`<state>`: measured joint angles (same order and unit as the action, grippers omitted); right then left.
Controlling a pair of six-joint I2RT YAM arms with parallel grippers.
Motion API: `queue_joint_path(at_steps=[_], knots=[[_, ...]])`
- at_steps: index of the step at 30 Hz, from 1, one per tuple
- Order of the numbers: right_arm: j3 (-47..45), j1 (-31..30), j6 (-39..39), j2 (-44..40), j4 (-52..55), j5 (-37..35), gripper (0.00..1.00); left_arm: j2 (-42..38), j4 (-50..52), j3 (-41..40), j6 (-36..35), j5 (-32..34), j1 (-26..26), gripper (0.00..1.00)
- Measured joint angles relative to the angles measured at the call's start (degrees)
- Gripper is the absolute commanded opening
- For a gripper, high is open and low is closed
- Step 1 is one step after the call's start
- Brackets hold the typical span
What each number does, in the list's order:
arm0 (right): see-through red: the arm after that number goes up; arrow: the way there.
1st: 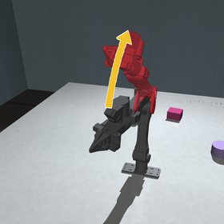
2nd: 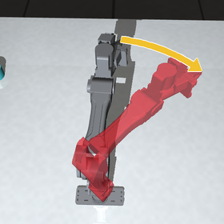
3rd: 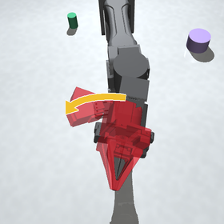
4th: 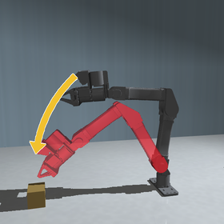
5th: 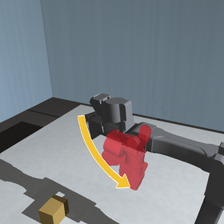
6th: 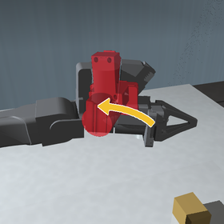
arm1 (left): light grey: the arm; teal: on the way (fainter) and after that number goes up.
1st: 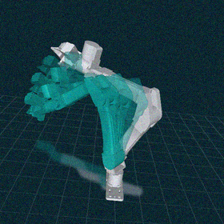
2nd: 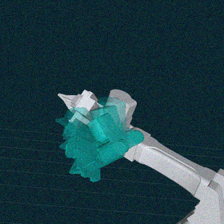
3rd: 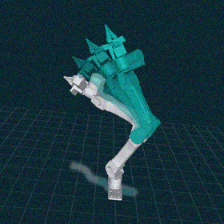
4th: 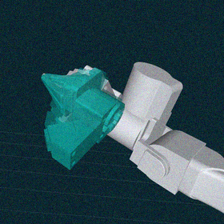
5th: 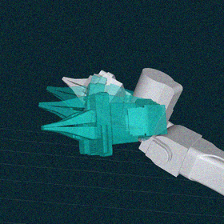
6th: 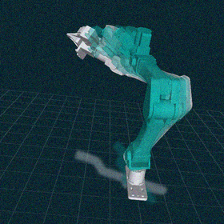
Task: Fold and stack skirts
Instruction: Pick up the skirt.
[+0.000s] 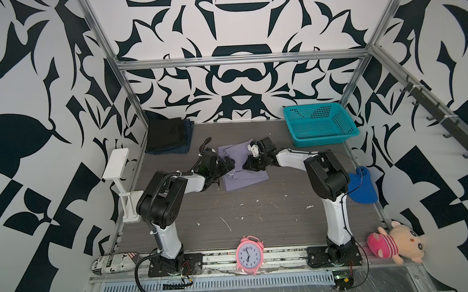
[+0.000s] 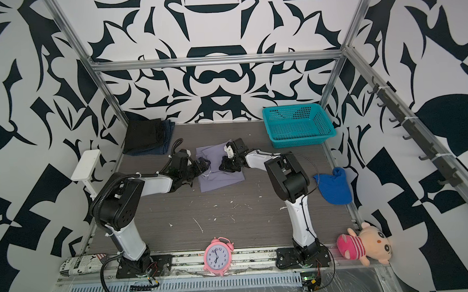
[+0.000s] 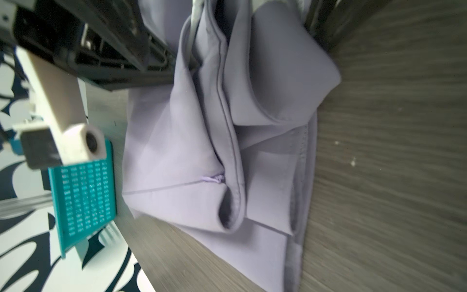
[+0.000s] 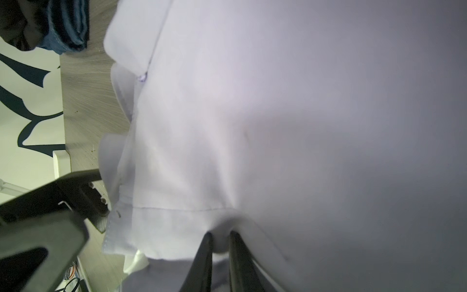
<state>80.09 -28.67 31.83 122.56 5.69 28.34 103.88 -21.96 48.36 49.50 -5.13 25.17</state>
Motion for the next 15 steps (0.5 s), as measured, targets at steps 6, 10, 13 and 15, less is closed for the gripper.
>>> queue_joint_path(at_steps=[6,10,13,15], knots=[[-0.57,0.00,0.48,0.04,-1.49,0.46,0.17,-3.32,9.64,0.83,0.33,4.22,0.37,0.99],[-0.59,0.00,0.59,0.04,-1.60,0.48,0.17,-3.19,14.23,2.75,0.00,6.10,0.72,0.98],[-0.61,0.00,0.61,0.09,-1.68,0.55,0.16,-2.54,13.46,3.02,-0.07,5.81,0.79,0.98],[-0.59,0.02,0.63,0.20,-1.92,0.79,0.16,-0.76,11.52,4.20,-0.02,5.07,0.90,0.98]])
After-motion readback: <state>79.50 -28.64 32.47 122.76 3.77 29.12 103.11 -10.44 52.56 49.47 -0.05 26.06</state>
